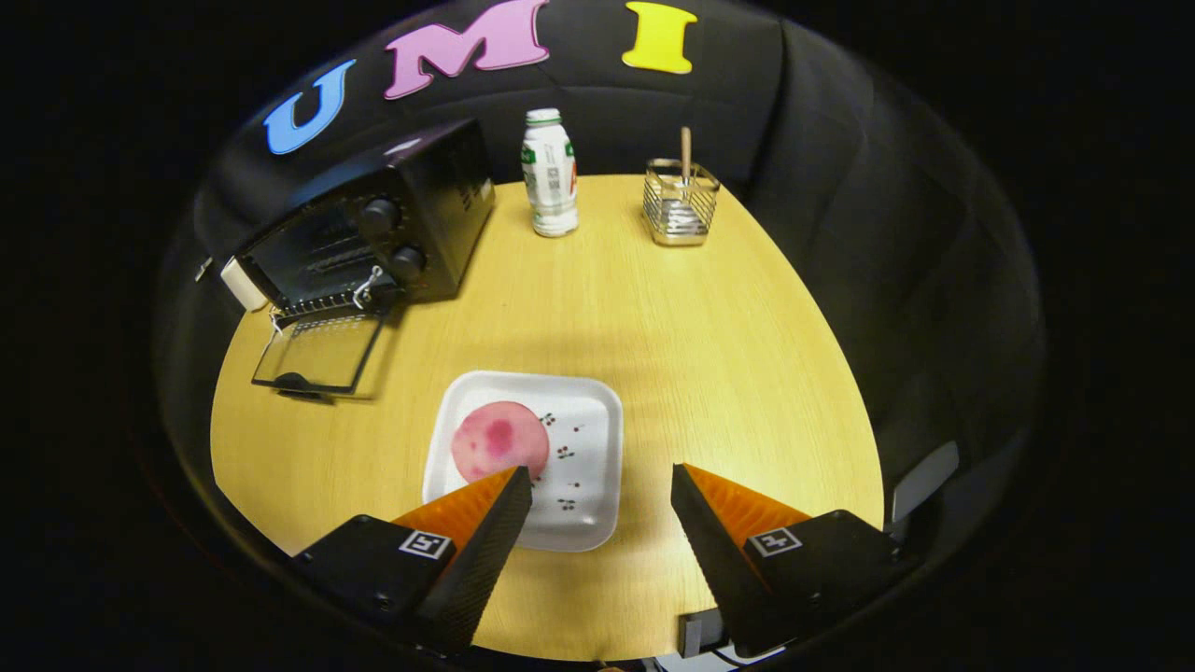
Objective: Open the toaster oven, put the food inside, and close the toaster oven door.
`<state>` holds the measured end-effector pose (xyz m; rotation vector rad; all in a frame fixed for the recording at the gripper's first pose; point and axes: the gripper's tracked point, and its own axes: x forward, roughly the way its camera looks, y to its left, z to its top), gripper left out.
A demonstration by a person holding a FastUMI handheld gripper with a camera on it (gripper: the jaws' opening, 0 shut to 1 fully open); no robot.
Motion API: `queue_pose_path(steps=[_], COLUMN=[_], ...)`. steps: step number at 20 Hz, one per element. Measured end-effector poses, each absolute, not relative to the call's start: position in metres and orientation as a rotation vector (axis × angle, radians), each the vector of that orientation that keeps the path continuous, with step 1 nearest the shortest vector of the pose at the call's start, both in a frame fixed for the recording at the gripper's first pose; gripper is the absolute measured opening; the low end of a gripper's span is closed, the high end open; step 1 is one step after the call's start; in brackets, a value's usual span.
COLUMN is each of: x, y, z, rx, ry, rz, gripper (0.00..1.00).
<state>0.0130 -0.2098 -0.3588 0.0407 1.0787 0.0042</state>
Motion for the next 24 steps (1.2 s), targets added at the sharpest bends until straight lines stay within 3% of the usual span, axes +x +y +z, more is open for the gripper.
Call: queue_pose_path(steps=[9,13,14,16,19,20,24], x=[0.023,0.022,0.021,0.022,0.021,0.021,0.02], y=[-0.219,-0.214,-0.21,-0.209,-0.211,-0.209,-0.209], z=[-0.416,-0.418,-0.418,-0.419,-0.42,-0.418,-0.419], rx=[0.095,0.099,0.117,0.137,0.159,0.175,0.216], ry=[1.266,1.319,1.34,1.371,1.388,1.391,1.383], rz=[0.007,0.0,0.005,-0.001,-0.015,-0.002,0.023], gripper=[0.94,0.7,0.53,0.3,0.3,0.16,0.06])
